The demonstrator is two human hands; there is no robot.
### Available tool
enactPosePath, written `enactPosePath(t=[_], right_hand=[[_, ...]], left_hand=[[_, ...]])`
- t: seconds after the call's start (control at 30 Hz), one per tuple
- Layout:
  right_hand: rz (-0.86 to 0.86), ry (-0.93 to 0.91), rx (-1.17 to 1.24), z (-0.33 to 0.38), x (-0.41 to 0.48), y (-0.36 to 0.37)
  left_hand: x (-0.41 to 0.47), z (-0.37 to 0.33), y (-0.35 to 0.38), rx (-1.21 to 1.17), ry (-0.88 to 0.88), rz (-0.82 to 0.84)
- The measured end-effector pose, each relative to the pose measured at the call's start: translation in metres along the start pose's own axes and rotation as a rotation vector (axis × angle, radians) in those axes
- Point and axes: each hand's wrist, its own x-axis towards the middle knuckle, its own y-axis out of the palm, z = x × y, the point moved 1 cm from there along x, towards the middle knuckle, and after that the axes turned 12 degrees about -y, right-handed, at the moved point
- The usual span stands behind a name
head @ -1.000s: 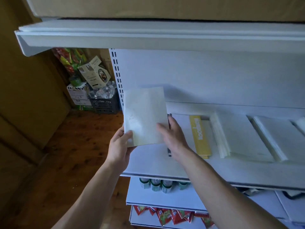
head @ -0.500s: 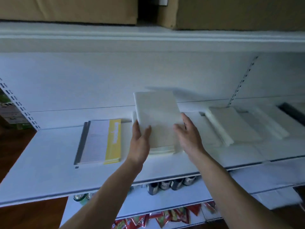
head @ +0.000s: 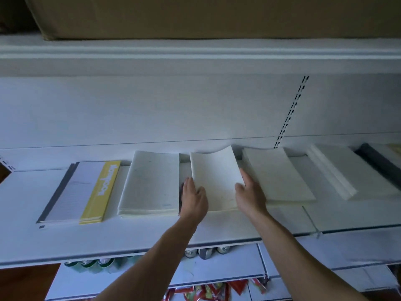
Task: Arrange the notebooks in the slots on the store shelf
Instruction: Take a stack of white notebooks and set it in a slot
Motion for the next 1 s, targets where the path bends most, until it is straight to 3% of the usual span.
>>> enactPosePath(t=[0.13, 0.33, 0.57, 0.73, 1.0], right_hand=[[0.024, -0.035, -0.124, -0.012, 0.005, 0.007], [0.044, -0.06, -0.108, -0.02, 0.012, 0.009], [0.062, -0.068, -0.088, -0.028, 0.014, 0.022], [0.111, -0.113, -0.162, -0.022, 0.016, 0.015], [0.098, -0.239, -0.415, 0.007, 0.016, 0.009]], left_hand=[[-0.001, -0.004, 0.002, -0.008, -0.026, 0.012], [0.003, -0.006, 0.004, -0.18, -0.08, 0.064], [-0.001, -0.008, 0.006, -0.168, -0.044, 0.109], [0.002, -0.007, 0.002, -0.063, -0.003, 0.109], [-0.012, -0.023, -0.026, 0.26, 0.293, -0.009]])
